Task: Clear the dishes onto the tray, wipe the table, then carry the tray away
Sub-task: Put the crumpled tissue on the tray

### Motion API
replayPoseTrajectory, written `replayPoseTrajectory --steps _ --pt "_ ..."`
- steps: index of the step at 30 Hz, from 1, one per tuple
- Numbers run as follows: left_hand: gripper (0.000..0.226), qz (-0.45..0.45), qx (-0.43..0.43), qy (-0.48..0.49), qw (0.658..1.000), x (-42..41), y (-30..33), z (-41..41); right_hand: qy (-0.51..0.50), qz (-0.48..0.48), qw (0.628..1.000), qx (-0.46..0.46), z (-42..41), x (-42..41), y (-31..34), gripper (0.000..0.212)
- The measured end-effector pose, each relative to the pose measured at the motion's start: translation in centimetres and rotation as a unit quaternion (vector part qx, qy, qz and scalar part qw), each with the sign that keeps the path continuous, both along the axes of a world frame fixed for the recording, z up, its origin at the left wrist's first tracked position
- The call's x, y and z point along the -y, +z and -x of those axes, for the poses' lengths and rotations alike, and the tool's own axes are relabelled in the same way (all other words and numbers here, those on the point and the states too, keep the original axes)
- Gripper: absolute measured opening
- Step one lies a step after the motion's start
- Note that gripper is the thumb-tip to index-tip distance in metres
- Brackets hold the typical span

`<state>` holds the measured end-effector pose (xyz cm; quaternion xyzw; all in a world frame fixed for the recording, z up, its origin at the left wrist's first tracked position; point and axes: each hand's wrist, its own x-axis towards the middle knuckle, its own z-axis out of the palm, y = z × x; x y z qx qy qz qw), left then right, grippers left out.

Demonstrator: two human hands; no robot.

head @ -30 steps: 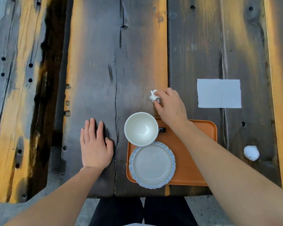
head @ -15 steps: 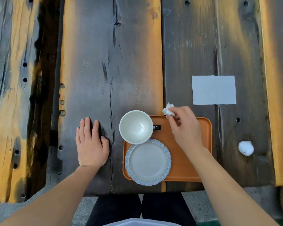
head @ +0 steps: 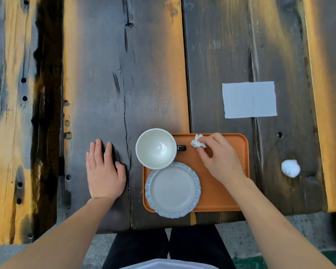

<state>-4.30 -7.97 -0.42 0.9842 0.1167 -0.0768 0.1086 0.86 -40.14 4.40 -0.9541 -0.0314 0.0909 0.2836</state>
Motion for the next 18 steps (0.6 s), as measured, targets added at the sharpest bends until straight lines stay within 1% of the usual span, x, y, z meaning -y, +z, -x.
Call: replayPoseTrajectory --steps 10,15,18 --pt "0.061 0.003 0.020 -0.003 1.000 0.12 -0.15 -0.05 0.032 -0.002 0.999 0.009 -0.47 0.24 -0.25 0.016" --pt "0.061 0.000 0.013 -0.002 1.000 0.13 0.02 -0.07 0.049 0.019 0.999 0.010 0.08 0.20 -0.57 0.017" --pt "0.061 -0.004 0.007 -0.001 1.000 0.17 0.10 -0.05 0.049 0.015 0.999 0.015 0.52 0.02 -0.58 0.018"
